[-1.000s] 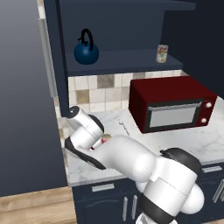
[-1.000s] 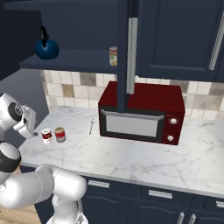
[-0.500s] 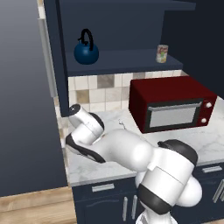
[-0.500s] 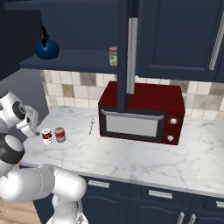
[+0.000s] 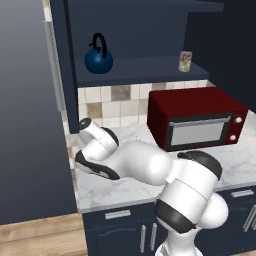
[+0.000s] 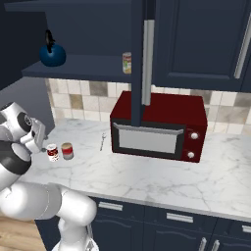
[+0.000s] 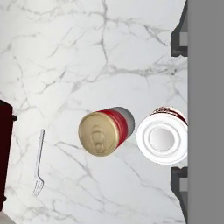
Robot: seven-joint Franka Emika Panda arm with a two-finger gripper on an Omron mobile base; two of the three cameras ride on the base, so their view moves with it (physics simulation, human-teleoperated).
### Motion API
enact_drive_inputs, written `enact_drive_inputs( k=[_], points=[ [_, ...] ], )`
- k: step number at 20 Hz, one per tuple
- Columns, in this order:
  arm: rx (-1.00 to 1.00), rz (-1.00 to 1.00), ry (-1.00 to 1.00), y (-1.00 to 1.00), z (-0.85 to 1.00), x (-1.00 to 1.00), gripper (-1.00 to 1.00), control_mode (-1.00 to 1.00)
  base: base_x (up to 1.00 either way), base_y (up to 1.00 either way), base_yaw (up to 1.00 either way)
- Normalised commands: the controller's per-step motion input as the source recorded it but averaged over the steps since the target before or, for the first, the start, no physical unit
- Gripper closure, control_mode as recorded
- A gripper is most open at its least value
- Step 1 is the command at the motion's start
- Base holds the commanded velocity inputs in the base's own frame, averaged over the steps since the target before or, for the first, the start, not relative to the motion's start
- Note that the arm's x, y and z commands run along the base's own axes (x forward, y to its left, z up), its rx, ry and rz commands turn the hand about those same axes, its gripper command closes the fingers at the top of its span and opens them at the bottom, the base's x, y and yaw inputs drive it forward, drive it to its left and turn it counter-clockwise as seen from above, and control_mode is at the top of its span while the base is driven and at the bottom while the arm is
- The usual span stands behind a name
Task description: Pick the cans from the counter and place them in their designated side in the cabinet.
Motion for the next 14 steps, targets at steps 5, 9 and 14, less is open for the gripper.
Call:
enact_drive_inputs(
  k=[5,9,14],
  points=[
    [0.0,-0.06,0.0,0.0,-0.07,0.07,-1.0,-1.0,0.0,0.0,0.0],
    [0.0,-0.06,0.01,0.0,-0.07,0.09,-1.0,-1.0,0.0,0.0,0.0],
    [0.0,-0.06,0.01,0.0,-0.07,0.12,-1.0,-1.0,0.0,0.0,0.0]
  ],
)
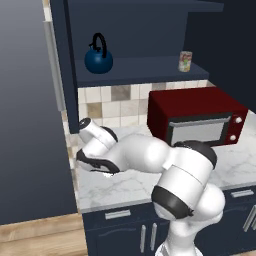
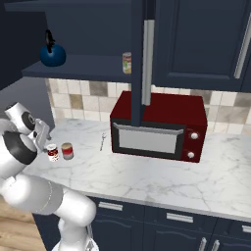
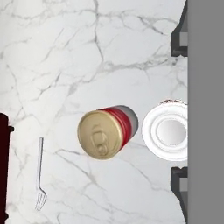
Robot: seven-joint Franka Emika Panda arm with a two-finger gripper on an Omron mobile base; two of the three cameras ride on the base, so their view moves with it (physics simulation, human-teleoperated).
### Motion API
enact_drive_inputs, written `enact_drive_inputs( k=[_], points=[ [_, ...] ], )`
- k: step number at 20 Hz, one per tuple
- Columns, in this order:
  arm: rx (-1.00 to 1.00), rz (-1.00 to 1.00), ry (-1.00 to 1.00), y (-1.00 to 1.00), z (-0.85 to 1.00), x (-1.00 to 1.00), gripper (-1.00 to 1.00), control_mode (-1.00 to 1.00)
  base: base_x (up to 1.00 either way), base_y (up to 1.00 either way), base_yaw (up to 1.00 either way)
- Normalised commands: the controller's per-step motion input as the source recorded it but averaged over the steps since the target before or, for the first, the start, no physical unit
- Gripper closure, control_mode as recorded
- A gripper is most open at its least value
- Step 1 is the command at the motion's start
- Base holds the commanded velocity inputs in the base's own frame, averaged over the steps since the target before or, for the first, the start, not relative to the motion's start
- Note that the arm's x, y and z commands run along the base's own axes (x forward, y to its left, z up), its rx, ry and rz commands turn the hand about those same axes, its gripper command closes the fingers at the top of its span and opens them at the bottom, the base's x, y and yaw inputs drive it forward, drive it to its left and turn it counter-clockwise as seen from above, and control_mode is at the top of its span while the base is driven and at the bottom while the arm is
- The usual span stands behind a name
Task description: Pick the cans from the counter and place them in their designated side in the cabinet.
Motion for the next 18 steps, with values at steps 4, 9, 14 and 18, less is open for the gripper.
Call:
enact_drive_inputs(
  k=[4,9,14,18],
  points=[
    [0.01,-0.06,0.02,0.01,-0.1,0.13,-1.0,-1.0,0.0,0.0,0.0],
    [0.02,-0.06,0.03,0.06,-0.11,0.12,-1.0,-1.0,0.0,0.0,0.0],
    [0.03,-0.06,0.05,0.04,-0.11,0.09,-1.0,-1.0,0.0,0.0,0.0],
    [0.03,-0.05,0.06,0.0,-0.11,0.07,-1.0,-1.0,0.0,0.0,0.0]
  ],
)
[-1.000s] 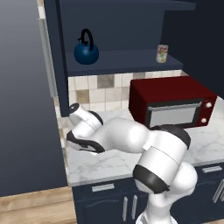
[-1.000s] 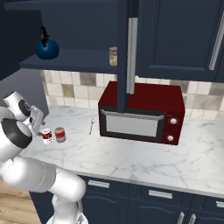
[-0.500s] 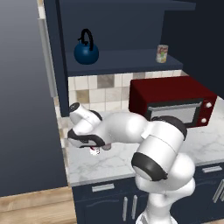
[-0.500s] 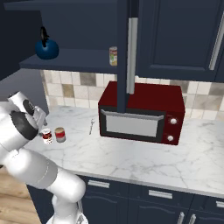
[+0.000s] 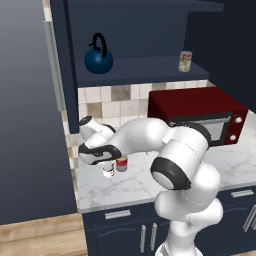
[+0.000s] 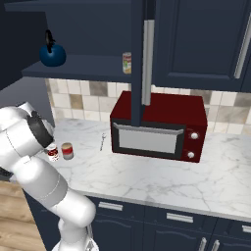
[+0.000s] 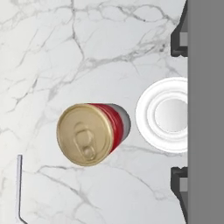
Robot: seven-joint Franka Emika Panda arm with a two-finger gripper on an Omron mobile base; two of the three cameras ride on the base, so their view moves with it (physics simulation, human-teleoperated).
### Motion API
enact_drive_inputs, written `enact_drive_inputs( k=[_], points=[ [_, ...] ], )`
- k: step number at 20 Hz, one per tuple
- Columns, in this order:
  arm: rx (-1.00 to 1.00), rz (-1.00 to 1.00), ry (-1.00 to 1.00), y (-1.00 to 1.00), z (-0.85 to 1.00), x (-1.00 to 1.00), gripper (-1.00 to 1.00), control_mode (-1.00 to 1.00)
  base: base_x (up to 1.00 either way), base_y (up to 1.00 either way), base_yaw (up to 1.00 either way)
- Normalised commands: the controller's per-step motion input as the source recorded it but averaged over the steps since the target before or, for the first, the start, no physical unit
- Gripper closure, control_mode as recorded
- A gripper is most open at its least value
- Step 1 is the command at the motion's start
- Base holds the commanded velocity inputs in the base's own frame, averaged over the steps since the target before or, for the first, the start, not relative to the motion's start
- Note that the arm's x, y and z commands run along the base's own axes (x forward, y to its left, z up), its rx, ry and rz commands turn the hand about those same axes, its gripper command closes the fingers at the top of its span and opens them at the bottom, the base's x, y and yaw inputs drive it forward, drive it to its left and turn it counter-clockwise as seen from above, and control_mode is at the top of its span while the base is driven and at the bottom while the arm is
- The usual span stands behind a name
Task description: Pick the cans from the counter and place them in their designated side in the cabinet.
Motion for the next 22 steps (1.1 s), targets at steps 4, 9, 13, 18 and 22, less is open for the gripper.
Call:
enact_drive_inputs(
  k=[4,9,13,18,22],
  points=[
    [0.03,-0.05,0.06,0.0,-0.14,0.08,-1.0,-1.0,0.0,0.0,0.0],
    [0.03,-0.05,0.07,0.0,-0.16,0.1,-1.0,-1.0,0.0,0.0,0.0],
    [0.03,-0.05,0.08,0.01,-0.19,0.11,-1.0,-1.0,0.0,0.0,0.0],
    [0.03,-0.06,0.08,0.08,-0.26,0.05,-1.0,-1.0,0.0,0.0,0.0],
    [0.03,-0.05,0.08,0.13,-0.29,-0.01,1.0,-1.0,0.0,0.0,0.0]
  ],
)
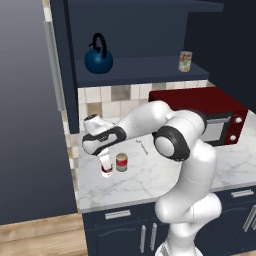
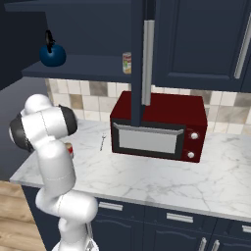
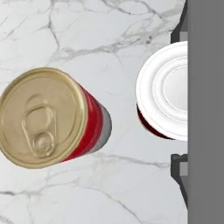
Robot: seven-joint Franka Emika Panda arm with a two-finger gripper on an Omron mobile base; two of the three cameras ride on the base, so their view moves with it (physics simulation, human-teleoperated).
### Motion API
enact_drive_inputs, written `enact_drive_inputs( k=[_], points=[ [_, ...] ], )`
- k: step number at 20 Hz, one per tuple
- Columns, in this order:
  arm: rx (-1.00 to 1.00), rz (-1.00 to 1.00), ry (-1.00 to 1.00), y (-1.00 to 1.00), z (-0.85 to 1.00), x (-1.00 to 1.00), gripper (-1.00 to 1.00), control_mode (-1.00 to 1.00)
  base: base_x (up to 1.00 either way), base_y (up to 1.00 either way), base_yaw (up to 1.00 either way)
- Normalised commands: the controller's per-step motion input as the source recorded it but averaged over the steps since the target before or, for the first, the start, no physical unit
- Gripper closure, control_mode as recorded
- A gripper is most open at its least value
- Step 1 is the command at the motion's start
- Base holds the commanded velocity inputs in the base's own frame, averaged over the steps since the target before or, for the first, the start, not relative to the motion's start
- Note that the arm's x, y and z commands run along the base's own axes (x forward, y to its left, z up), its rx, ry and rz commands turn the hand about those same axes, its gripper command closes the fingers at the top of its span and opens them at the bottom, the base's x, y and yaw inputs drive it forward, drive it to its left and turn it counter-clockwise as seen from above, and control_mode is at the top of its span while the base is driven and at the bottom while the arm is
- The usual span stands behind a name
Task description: Pick the cans from the counter and place them in their designated side in the cabinet.
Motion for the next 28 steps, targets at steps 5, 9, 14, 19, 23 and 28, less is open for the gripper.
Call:
enact_drive_inputs(
  k=[5,9,14,19,23,28],
  points=[
    [0.0,-0.03,-0.09,-0.1,0.05,-0.49,1.0,-1.0,0.0,0.0,0.0],
    [0.0,-0.01,-0.22,-0.17,0.26,-0.6,1.0,-1.0,0.0,0.0,0.0],
    [0.0,0.0,-0.15,-0.34,0.22,-0.32,1.0,-1.0,0.0,0.0,0.0],
    [0.03,0.02,-0.12,-0.33,0.26,-0.26,1.0,-1.0,0.0,0.0,0.0],
    [0.07,0.09,-0.09,-0.01,0.51,-0.11,1.0,-1.0,0.0,0.0,0.0],
    [0.06,0.11,-0.09,-0.07,0.48,-0.2,1.0,-1.0,0.0,0.0,0.0]
  ],
)
